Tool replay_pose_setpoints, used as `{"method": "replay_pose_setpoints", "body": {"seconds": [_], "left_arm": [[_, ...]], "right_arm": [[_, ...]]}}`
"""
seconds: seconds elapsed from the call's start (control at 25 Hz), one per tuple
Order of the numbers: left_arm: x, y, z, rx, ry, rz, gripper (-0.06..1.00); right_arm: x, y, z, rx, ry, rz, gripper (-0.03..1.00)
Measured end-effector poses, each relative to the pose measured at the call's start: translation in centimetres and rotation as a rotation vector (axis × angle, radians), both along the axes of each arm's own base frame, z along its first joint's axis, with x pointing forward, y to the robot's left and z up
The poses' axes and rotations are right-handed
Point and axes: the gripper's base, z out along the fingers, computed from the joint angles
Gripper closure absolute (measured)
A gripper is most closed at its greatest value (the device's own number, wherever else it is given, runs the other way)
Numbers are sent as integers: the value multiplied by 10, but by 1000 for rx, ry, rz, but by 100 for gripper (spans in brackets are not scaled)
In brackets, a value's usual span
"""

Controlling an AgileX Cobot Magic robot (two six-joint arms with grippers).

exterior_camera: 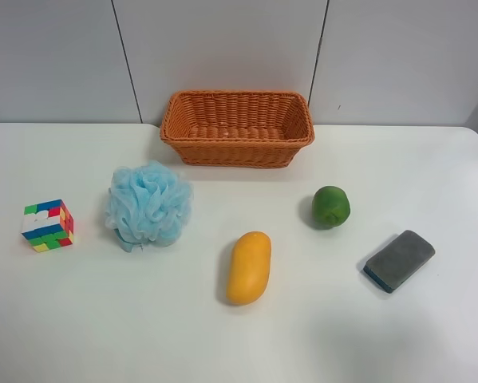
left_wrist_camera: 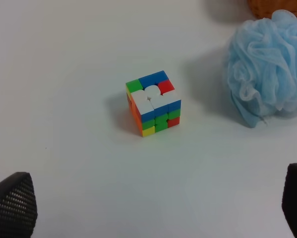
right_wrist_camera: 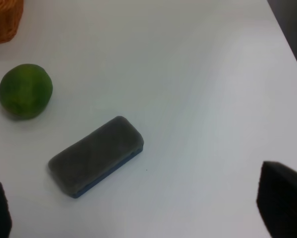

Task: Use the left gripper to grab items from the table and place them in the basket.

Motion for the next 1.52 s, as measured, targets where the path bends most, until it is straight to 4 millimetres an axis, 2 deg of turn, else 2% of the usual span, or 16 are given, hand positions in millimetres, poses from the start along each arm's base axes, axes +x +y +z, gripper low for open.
{"method": "replay_pose_setpoints", "body": {"seconds": [0.32,0.44,0.56,0.84,1.0,1.16,1.28,1.52], "left_arm": [[-1,0,4,0,1,0,-5],[3,0,21,-1,29,-1,-5],[17,1,44,-4,95,-2,-5],[81,3,92,-17,321,-9,-5],[125,2,106,-26,416,-28,-5],[164,-5,108,-45,490,-55,-5],[192,-14,103,-48,554,-81,-5],[240,-42,78,-51,678,-136,-5]], "right_arm": [[0,0,0,0,0,0,-3],[0,0,0,0,0,0,-3],[0,0,0,0,0,0,-3],[0,0,0,0,0,0,-3],[0,0,0,0,0,0,-3],[0,0,0,0,0,0,-3],[0,0,0,0,0,0,-3],[0,0,0,0,0,0,-3]]}}
